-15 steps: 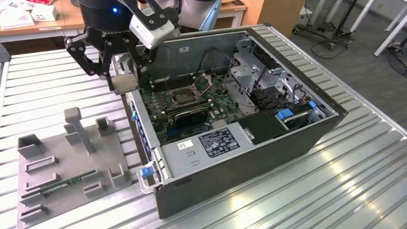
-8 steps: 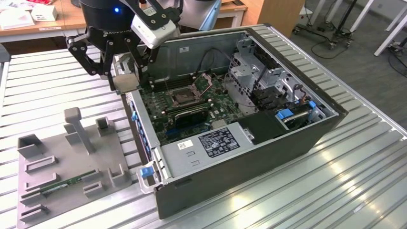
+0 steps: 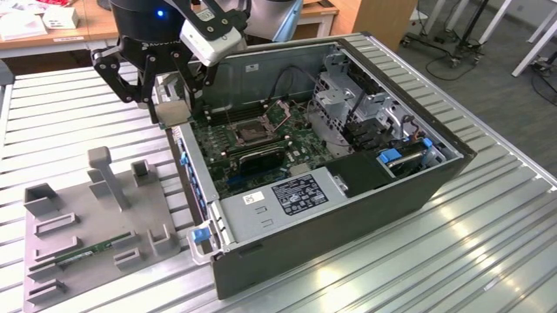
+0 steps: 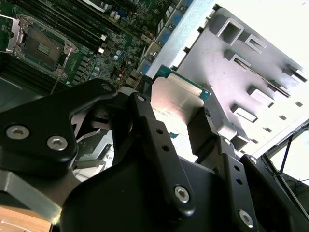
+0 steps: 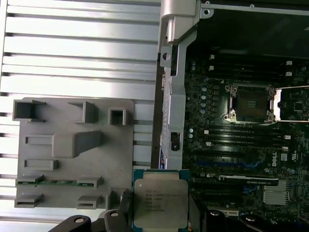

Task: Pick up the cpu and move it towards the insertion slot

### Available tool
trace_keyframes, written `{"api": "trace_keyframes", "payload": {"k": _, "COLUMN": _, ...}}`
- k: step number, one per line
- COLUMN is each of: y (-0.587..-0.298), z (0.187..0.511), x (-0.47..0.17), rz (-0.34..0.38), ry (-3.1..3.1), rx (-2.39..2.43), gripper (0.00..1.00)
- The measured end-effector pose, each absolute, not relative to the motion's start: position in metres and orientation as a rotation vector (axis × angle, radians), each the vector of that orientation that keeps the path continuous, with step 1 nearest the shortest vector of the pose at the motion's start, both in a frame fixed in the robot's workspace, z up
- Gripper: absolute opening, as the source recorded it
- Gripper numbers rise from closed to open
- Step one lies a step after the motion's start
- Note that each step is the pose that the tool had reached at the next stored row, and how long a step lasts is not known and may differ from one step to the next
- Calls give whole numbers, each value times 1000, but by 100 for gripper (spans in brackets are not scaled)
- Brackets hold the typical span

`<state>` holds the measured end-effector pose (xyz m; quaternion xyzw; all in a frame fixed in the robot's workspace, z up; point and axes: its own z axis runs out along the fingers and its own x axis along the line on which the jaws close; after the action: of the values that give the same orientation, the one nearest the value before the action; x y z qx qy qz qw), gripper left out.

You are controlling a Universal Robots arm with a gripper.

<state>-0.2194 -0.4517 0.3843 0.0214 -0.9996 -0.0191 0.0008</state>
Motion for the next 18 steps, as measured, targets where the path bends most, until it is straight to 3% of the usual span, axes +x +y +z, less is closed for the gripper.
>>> {"api": "trace_keyframes", "payload": {"k": 18, "y": -452, "z": 385, "x": -211, "rz": -60, "ry": -3139, "rx": 67, "gripper": 55}}
